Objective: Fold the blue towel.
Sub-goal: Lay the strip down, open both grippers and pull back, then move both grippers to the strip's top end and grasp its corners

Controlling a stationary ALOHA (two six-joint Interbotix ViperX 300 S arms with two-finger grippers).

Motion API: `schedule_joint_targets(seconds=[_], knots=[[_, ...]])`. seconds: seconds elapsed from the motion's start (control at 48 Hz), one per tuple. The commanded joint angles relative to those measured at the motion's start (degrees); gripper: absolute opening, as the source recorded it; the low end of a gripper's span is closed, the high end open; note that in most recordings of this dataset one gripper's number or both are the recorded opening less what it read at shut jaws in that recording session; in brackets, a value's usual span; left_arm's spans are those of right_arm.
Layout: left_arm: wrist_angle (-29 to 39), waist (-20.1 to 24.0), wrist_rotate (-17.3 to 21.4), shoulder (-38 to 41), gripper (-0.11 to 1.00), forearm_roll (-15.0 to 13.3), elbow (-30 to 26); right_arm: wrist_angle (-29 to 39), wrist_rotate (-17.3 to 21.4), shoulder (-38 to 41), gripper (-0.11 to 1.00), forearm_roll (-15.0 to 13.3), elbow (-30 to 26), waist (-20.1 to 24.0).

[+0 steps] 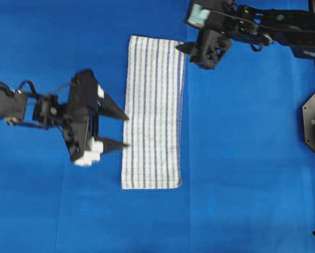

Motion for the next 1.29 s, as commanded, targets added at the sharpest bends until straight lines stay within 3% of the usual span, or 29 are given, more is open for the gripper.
schedule_joint_targets(seconds=[0.0,0.375,0.625,0.896,1.271], knots=[[-0.26,2.55,1.23,-2.37,0.76,0.18,0.70,-1.58,0.09,-3.78,0.88,1.14,2.29,0.00],[-0.26,4.92,2.46,-6.50,0.76,0.26,6.77,-2.90,0.09,-13.45,0.88,5.98,14.59,3.08],[-1.14,6.24,2.46,-8.26,0.76,0.26,8.96,-5.36,0.18,-15.12,0.88,8.00,17.75,5.45],[-2.37,11.16,3.43,-6.06,0.76,0.26,7.29,-9.49,0.09,-13.10,0.88,8.00,16.26,4.48],[-4.31,23.73,12.30,2.99,0.76,0.26,0.53,-12.92,0.00,-0.62,0.88,8.00,6.77,-2.02]])
